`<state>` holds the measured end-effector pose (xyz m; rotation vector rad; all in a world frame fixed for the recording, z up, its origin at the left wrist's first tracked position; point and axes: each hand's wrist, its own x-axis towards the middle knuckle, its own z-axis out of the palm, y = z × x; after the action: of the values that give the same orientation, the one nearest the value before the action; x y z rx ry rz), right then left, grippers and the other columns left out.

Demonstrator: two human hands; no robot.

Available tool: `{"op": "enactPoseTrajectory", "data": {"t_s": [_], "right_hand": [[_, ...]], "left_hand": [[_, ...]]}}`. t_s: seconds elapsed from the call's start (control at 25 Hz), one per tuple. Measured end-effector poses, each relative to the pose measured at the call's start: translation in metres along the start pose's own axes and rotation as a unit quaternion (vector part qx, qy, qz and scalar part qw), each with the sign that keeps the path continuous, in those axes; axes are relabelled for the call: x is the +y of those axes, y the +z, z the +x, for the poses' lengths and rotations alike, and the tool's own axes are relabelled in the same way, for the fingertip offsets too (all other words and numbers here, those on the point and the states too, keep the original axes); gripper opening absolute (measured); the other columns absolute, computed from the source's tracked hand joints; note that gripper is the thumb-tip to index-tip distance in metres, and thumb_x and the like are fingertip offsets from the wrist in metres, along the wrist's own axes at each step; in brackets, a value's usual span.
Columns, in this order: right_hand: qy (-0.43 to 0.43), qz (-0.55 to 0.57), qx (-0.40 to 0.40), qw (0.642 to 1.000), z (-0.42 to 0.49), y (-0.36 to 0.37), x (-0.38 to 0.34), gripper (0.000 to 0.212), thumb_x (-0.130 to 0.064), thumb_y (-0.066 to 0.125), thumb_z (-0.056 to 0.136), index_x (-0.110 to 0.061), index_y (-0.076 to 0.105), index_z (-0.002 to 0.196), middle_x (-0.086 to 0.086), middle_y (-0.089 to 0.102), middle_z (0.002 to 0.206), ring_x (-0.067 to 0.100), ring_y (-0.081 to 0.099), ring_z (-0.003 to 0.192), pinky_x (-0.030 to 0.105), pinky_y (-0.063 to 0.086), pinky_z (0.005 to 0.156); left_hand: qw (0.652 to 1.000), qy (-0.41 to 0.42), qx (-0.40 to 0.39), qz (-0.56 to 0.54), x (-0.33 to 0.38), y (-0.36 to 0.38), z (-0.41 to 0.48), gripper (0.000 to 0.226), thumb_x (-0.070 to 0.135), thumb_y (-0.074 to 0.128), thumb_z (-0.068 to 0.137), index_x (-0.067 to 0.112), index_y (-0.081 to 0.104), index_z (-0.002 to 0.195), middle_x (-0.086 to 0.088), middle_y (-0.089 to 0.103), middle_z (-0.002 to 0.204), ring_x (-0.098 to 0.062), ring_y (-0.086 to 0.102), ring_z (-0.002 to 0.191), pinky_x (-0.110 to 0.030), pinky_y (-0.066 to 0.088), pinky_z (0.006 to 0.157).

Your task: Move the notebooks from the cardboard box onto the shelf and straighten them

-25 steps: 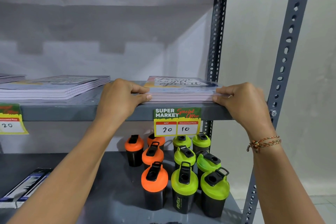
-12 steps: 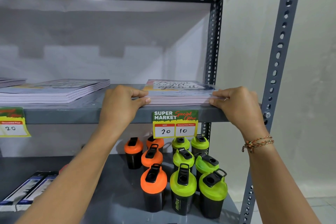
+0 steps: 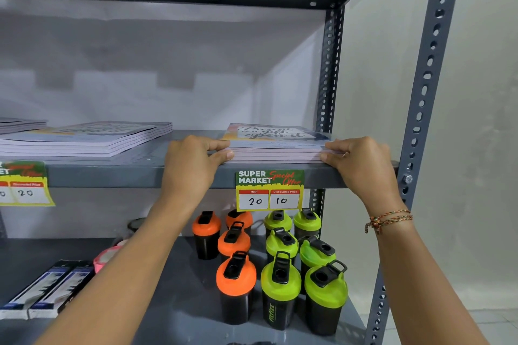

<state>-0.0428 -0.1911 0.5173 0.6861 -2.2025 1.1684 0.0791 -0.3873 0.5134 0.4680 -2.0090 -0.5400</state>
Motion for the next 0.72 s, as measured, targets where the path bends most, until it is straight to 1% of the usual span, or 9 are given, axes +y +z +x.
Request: {"op": "enactPoseTrajectory", "data": {"t_s": [0.04, 0.12, 0.2, 0.24, 0.28, 0.4, 0.48, 0.64, 0.72], "right_hand": [[-0.003, -0.005, 0.001, 1.000, 0.000, 0.000, 0.000, 0.031, -0.020, 0.068, 0.082, -0.008, 0.068, 0.110, 0.015, 0.070, 0.115, 0.027, 0.062, 0.108, 0.017, 0.039, 0.087], [-0.037, -0.031, 0.000, 0.999, -0.003, 0.002, -0.003, 0.036, -0.024, 0.069, 0.081, -0.009, 0.065, 0.114, 0.014, 0.066, 0.122, 0.029, 0.058, 0.114, 0.027, 0.043, 0.096], [-0.105, -0.065, -0.026, 0.992, -0.004, 0.008, -0.008, 0.047, -0.029, 0.069, 0.080, -0.014, 0.059, 0.123, 0.011, 0.053, 0.138, 0.028, 0.044, 0.131, 0.037, 0.037, 0.108], [-0.132, -0.075, -0.048, 0.987, -0.003, 0.012, -0.010, 0.049, -0.031, 0.069, 0.080, -0.016, 0.057, 0.125, 0.009, 0.050, 0.141, 0.026, 0.038, 0.136, 0.039, 0.033, 0.112], [-0.145, -0.077, -0.067, 0.984, 0.000, 0.015, -0.011, 0.048, -0.032, 0.069, 0.080, -0.017, 0.058, 0.124, 0.007, 0.052, 0.140, 0.026, 0.038, 0.137, 0.040, 0.033, 0.113], [-0.133, -0.057, -0.081, 0.986, 0.004, 0.015, -0.012, 0.039, -0.034, 0.069, 0.078, -0.018, 0.067, 0.114, 0.006, 0.067, 0.122, 0.029, 0.054, 0.119, 0.036, 0.042, 0.103], [-0.131, -0.037, -0.076, 0.988, 0.006, 0.014, -0.012, 0.036, -0.032, 0.070, 0.078, -0.017, 0.069, 0.110, 0.004, 0.069, 0.118, 0.026, 0.059, 0.110, 0.030, 0.041, 0.099], [-0.138, -0.035, -0.074, 0.987, 0.008, 0.018, -0.009, 0.037, -0.032, 0.070, 0.078, -0.017, 0.068, 0.111, 0.004, 0.069, 0.118, 0.024, 0.057, 0.110, 0.018, 0.036, 0.089], [-0.132, -0.026, -0.069, 0.989, 0.011, 0.017, -0.008, 0.036, -0.032, 0.070, 0.078, -0.016, 0.068, 0.111, 0.006, 0.069, 0.117, 0.025, 0.057, 0.110, 0.014, 0.033, 0.084]], "left_hand": [[1.000, 0.002, 0.000, 0.003, 0.000, 0.000, 0.000, 0.030, 0.023, 0.068, 0.085, 0.013, 0.069, 0.114, -0.009, 0.070, 0.117, -0.017, 0.061, 0.113, -0.011, 0.036, 0.084], [1.000, 0.020, -0.010, 0.018, 0.001, 0.000, 0.001, 0.033, 0.025, 0.067, 0.085, 0.016, 0.067, 0.116, -0.008, 0.069, 0.121, -0.018, 0.059, 0.116, -0.019, 0.040, 0.094], [0.996, 0.071, -0.041, 0.047, 0.005, 0.003, 0.005, 0.039, 0.028, 0.068, 0.084, 0.020, 0.063, 0.122, -0.004, 0.060, 0.133, -0.017, 0.049, 0.129, -0.026, 0.035, 0.107], [0.992, 0.097, -0.069, 0.053, 0.008, 0.005, 0.008, 0.042, 0.027, 0.069, 0.083, 0.020, 0.062, 0.124, -0.003, 0.056, 0.137, -0.016, 0.043, 0.134, -0.027, 0.031, 0.111], [0.987, 0.116, -0.098, 0.053, 0.010, 0.007, 0.013, 0.042, 0.027, 0.070, 0.083, 0.020, 0.062, 0.124, -0.002, 0.055, 0.138, -0.014, 0.041, 0.136, -0.027, 0.029, 0.113], [0.978, 0.128, -0.159, 0.051, 0.013, 0.007, 0.021, 0.040, 0.029, 0.071, 0.081, 0.019, 0.065, 0.119, 0.002, 0.061, 0.131, -0.008, 0.050, 0.127, -0.016, 0.033, 0.104], [0.975, 0.133, -0.171, 0.053, 0.012, 0.006, 0.024, 0.039, 0.030, 0.070, 0.082, 0.020, 0.065, 0.119, 0.003, 0.060, 0.132, -0.008, 0.053, 0.124, -0.014, 0.036, 0.098], [0.973, 0.145, -0.170, 0.060, 0.009, 0.009, 0.026, 0.038, 0.029, 0.068, 0.083, 0.019, 0.065, 0.119, 0.002, 0.061, 0.131, -0.008, 0.053, 0.124, -0.014, 0.036, 0.098], [0.973, 0.150, -0.165, 0.054, 0.008, 0.011, 0.025, 0.037, 0.027, 0.069, 0.083, 0.017, 0.065, 0.118, 0.002, 0.062, 0.129, -0.008, 0.054, 0.123, -0.011, 0.033, 0.097]]}}
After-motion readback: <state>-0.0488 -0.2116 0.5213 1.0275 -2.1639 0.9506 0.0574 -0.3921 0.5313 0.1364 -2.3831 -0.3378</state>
